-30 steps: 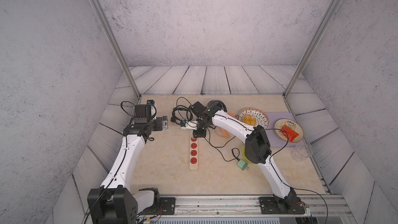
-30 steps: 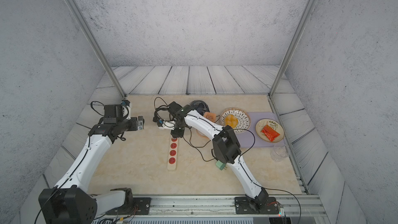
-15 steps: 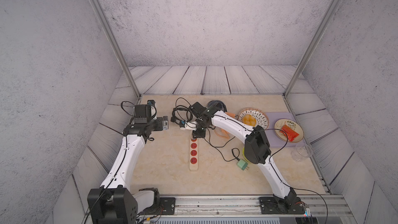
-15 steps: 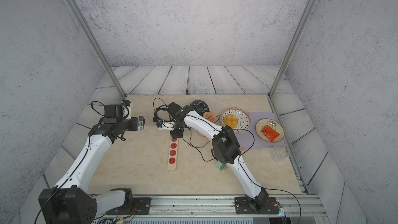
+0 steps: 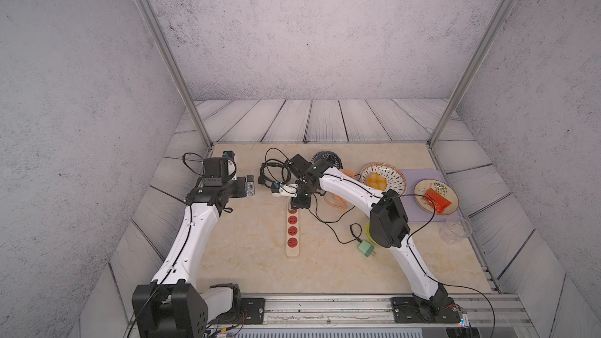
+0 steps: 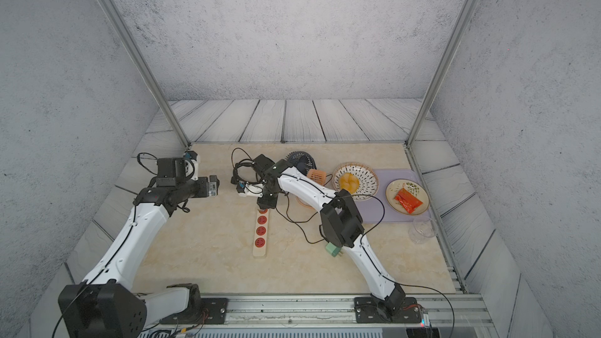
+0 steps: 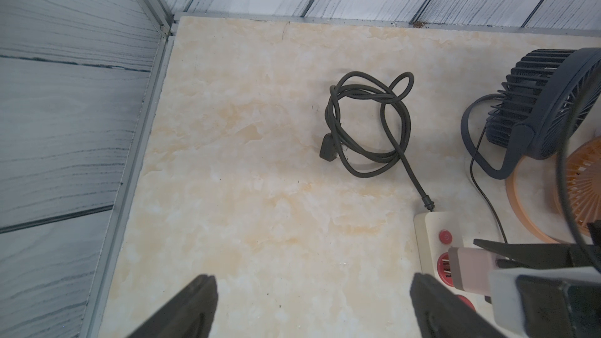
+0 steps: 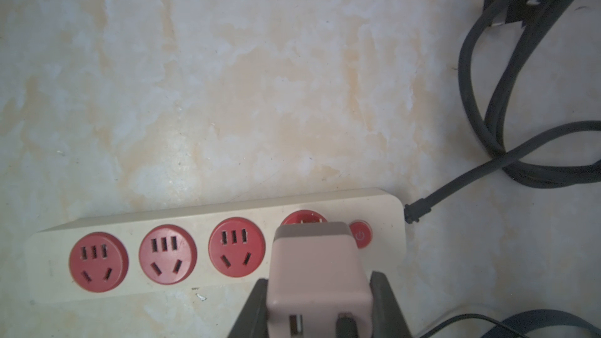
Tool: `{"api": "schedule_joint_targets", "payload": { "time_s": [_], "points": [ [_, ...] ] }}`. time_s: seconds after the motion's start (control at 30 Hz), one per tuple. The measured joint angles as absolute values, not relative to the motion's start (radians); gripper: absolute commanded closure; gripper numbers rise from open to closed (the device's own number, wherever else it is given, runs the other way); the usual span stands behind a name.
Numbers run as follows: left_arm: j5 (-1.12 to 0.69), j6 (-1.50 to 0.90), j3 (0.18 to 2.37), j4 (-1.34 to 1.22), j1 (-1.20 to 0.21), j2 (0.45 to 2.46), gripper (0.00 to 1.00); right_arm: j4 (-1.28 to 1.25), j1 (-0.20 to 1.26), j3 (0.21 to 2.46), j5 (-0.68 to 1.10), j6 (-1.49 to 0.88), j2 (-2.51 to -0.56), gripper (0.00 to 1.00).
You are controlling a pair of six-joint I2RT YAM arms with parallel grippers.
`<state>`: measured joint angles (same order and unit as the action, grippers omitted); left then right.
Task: Plug the desk fan into the power strip
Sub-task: Insert the plug into the socket.
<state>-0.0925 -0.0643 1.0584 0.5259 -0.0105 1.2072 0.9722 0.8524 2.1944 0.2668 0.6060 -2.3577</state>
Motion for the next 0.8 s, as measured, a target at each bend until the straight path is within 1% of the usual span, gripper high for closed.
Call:
{"api": "schedule_joint_targets", "payload": {
  "time_s": [0.8],
  "points": [
    [-0.099, -0.068, 1.058, 0.525, -0.01, 1.208, 0.0, 0.979, 0.854, 2.171, 0.279, 0.598, -2.341, 1.0]
  ]
}}
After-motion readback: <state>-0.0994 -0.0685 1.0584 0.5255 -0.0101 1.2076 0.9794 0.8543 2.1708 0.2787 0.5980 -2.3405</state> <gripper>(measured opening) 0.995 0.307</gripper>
